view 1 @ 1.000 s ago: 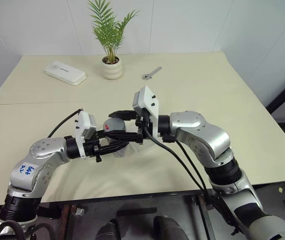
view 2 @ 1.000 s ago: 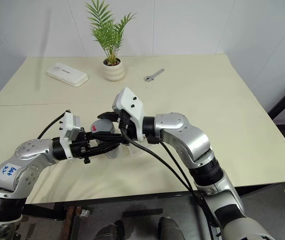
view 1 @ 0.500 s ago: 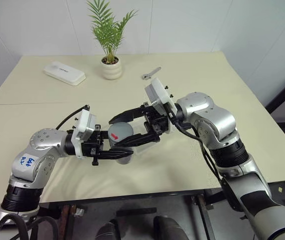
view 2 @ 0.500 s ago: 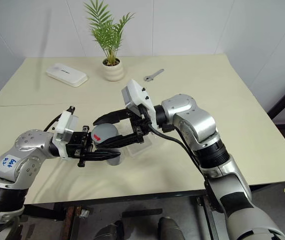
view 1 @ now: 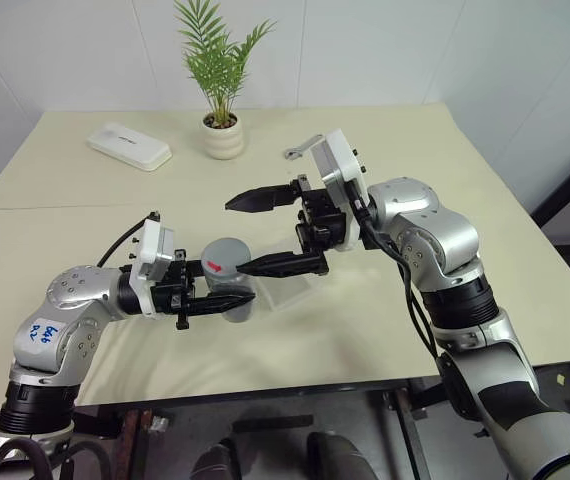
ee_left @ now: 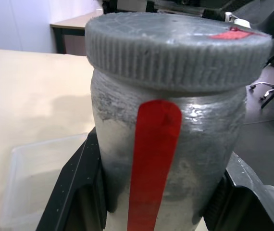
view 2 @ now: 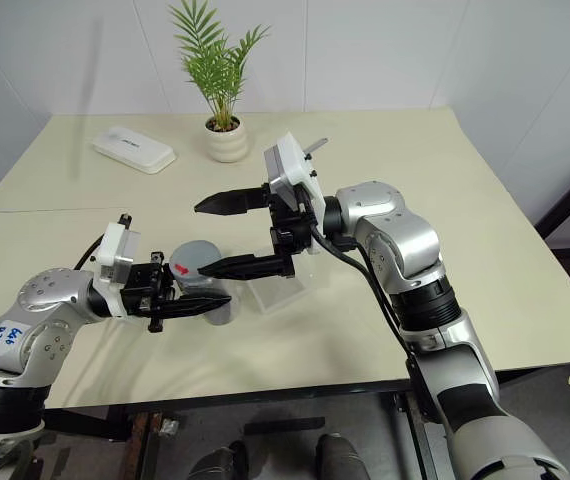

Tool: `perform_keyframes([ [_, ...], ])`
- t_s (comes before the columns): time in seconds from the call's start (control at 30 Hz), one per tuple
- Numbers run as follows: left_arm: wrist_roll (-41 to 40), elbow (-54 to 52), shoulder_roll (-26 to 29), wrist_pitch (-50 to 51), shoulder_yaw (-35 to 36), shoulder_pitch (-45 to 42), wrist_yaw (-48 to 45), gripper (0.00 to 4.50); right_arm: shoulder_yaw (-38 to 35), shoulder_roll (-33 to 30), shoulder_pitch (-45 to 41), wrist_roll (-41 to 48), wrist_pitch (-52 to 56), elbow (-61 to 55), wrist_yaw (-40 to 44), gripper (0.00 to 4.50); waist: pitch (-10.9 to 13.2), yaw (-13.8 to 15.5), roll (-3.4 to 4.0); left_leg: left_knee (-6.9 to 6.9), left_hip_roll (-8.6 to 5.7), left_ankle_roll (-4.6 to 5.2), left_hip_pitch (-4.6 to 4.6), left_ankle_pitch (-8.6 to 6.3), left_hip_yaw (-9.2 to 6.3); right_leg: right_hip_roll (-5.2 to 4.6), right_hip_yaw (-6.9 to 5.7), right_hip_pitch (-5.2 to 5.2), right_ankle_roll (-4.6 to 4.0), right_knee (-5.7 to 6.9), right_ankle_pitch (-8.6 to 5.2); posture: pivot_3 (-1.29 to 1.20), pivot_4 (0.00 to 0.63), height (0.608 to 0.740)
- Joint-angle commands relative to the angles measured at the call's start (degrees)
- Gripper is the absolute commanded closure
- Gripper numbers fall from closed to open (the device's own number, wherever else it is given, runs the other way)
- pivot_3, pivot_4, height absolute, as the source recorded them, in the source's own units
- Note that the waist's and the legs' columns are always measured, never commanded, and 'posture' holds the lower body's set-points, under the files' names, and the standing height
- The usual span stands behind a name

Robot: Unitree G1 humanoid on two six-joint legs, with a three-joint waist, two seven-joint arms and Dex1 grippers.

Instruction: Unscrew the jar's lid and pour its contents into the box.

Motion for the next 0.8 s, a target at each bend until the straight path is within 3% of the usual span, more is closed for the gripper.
perform_keyframes([
  [0.03,-0.39,-0.5,0.0,-0.24,1.03,-0.86,1.16,2.56,0.2,0.96,0.62,-0.48,1.45,-5.18,-3.86,0.01,0.0,0.0,0.0,0.0,0.0,-0.01,0.0,0.0,0.0,0.0,0.0,0.0,0.0,0.0,0.0,0.0,0.15,0.74],
  [0.4,-0.38,-1.12,-1.8,0.24,-1.28,-1.96,2.67,2.56,3.97,6.0,-0.61,-6.44,3.27,-4.51,-14.09,0.01,0.0,0.0,0.0,0.01,0.01,-0.03,0.0,-0.02,0.02,0.0,0.01,-0.02,-0.01,0.02,0.0,0.0,0.15,0.74],
  [0.8,-0.95,-1.94,-1.56,-0.14,-0.58,-1.2,3.17,2.56,2.31,3.63,-1.35,-8.44,0.89,0.56,-12.71,0.01,0.0,-0.02,0.0,0.0,0.02,-0.03,0.0,-0.02,0.03,0.03,0.01,-0.02,-0.01,0.02,0.0,0.0,0.15,0.74],
])
